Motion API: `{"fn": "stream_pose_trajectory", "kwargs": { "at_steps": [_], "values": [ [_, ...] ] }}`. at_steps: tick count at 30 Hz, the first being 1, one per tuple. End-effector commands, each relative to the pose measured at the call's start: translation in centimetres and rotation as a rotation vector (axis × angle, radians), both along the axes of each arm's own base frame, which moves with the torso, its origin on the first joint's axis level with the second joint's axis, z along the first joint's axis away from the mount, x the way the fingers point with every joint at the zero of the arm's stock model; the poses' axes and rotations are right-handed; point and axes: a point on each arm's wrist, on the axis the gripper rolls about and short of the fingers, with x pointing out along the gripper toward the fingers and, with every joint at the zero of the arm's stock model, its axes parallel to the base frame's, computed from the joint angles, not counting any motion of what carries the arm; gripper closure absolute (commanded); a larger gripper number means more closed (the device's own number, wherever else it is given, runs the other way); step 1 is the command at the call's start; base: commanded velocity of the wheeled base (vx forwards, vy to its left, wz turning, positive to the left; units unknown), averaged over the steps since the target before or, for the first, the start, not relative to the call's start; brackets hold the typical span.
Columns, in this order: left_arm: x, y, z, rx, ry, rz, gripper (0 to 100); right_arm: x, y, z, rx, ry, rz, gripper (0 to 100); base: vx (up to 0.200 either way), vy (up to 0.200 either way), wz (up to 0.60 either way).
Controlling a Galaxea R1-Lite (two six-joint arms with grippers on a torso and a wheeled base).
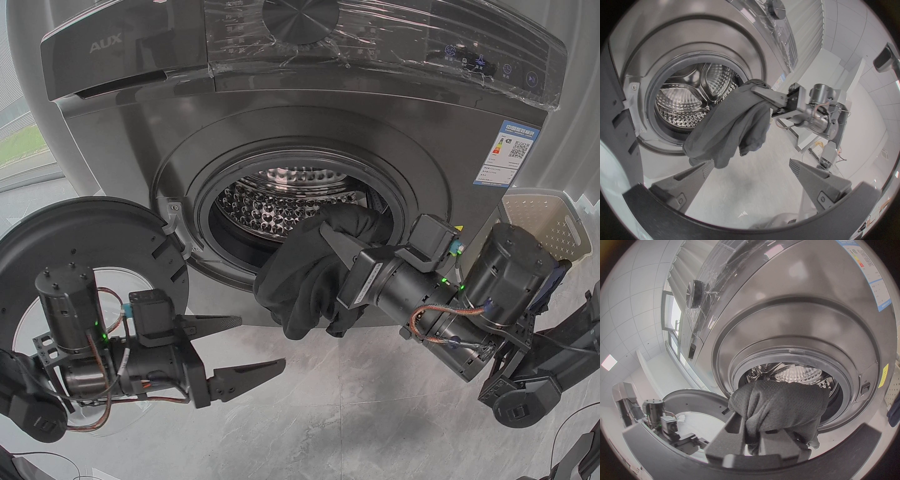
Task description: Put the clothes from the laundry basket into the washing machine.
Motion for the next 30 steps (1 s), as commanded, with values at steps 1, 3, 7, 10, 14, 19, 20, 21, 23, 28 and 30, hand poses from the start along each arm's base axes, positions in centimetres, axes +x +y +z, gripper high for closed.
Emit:
{"fn": "stream_pose_trajectory", "kwargs": {
  "at_steps": [1,3,7,10,14,19,20,21,23,28,30],
  "values": [
    [3.4,-2.6,-3.5,0.015,0.067,0.028,0,-1.0,-0.1,0.8,0.020,-0.017,0.023,100,0.000,0.000,0.00],
    [4.3,-3.0,-4.1,0.016,0.066,0.037,0,-1.1,-0.1,0.7,0.015,-0.013,0.023,100,0.000,0.000,0.00],
    [4.9,-3.4,-4.7,0.021,0.079,0.034,0,-1.3,-0.1,0.6,0.012,-0.010,0.027,100,0.000,0.000,0.00],
    [5.8,-4.0,-5.1,0.022,0.078,0.037,0,-1.4,-0.2,0.6,0.012,-0.010,0.027,100,0.000,0.000,0.00],
    [6.8,-4.5,-4.7,-0.012,0.039,0.066,0,-1.4,-0.2,0.6,0.012,-0.010,0.030,100,0.000,0.000,0.00],
    [7.5,-4.9,-4.5,-0.042,0.023,0.092,0,-1.8,-0.3,0.4,0.006,-0.005,0.037,100,0.000,0.000,0.00],
    [7.5,-4.9,-4.5,-0.044,0.019,0.097,0,-1.8,-0.3,0.4,0.006,-0.005,0.037,100,0.000,0.000,0.00],
    [7.6,-4.9,-4.5,-0.047,0.016,0.097,0,-1.8,-0.2,0.4,0.007,-0.006,0.038,100,0.000,0.000,0.00],
    [7.6,-5.0,-4.4,-0.050,0.011,0.097,0,-1.8,-0.2,0.5,0.011,-0.009,0.038,100,0.000,0.000,0.00],
    [8.2,-5.4,-4.1,-0.070,-0.017,0.105,0,-1.8,-0.2,0.5,0.012,-0.011,0.038,100,0.000,0.000,0.00],
    [8.4,-5.4,-4.2,-0.074,-0.021,0.118,0,-1.9,-0.2,0.5,0.015,-0.012,0.041,100,0.000,0.000,0.00]
  ]
}}
